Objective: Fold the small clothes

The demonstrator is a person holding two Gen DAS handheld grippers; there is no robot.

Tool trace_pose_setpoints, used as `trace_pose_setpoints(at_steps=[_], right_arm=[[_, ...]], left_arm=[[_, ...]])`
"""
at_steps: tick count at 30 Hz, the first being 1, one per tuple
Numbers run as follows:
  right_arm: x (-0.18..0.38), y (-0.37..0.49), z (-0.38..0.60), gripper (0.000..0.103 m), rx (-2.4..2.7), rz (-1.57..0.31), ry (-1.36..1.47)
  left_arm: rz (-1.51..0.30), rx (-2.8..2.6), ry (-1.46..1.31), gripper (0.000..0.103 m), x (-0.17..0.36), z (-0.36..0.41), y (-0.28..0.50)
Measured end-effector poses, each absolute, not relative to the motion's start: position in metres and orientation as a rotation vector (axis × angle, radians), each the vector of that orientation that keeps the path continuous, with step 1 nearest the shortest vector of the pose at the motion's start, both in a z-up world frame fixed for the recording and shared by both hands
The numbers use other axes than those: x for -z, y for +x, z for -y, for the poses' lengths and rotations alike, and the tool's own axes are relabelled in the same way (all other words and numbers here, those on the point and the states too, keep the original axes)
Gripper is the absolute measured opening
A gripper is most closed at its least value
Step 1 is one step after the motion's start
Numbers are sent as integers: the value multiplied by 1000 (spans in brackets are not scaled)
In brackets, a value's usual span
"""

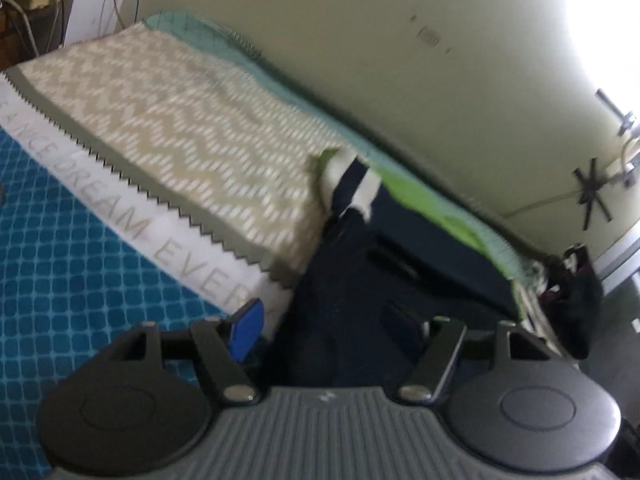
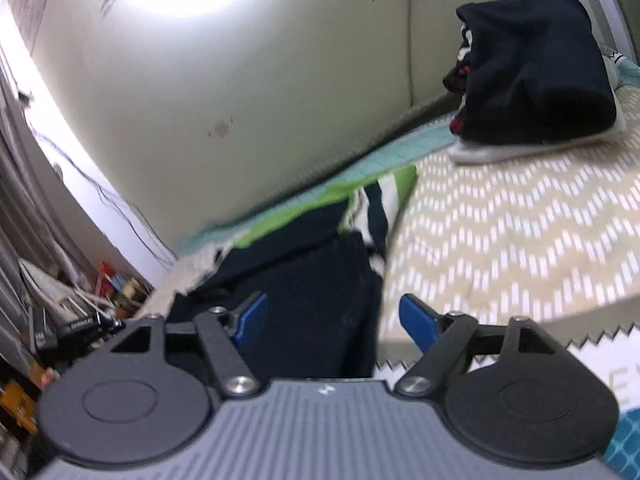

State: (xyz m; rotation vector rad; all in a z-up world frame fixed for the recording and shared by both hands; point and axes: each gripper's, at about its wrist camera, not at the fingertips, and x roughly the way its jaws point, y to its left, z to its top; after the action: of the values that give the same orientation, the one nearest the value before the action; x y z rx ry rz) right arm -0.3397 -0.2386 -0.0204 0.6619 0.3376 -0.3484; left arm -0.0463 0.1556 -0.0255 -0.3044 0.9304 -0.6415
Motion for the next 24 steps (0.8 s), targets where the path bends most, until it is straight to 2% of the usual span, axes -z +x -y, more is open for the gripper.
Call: trace_pose_setpoints(at_steps=[1, 3, 4, 5, 6, 10, 15, 17, 18, 20, 24], right_arm=[[21, -335, 236, 70, 338, -345, 648], [23, -322, 230, 69, 317, -370, 612], [24, -315, 229, 52, 311, -392, 605], [29, -308, 229, 36, 305, -423, 599], [32, -302, 225, 11, 314, -462, 580], [26, -325, 203, 8, 337, -459, 484], [34, -356, 187, 11, 331, -489, 498], [37, -353, 189, 38, 399, -487, 462], [34, -354, 192, 62, 424, -460, 465], [22, -359, 200, 62, 469, -383, 456], [1, -350, 211, 60, 456, -304, 433]], left_arm=[[-941, 642, -296, 67, 29, -152, -44], [-954, 654, -276, 58, 34, -145, -40], [-965, 657, -262, 51, 35, -142, -39], [-977, 658, -248, 25, 37, -141, -39], [-989, 658, -226, 11, 37, -142, -40], [-964, 712, -157, 8, 23, -151, -60], [-970, 699, -53, 14, 35, -148, -68], [-977, 698, -59, 19, 31, -151, -68], [-967, 694, -77, 29, 27, -155, -68], [-889, 680, -123, 42, 12, -164, -70], [-782, 726, -165, 43, -12, -150, -67]])
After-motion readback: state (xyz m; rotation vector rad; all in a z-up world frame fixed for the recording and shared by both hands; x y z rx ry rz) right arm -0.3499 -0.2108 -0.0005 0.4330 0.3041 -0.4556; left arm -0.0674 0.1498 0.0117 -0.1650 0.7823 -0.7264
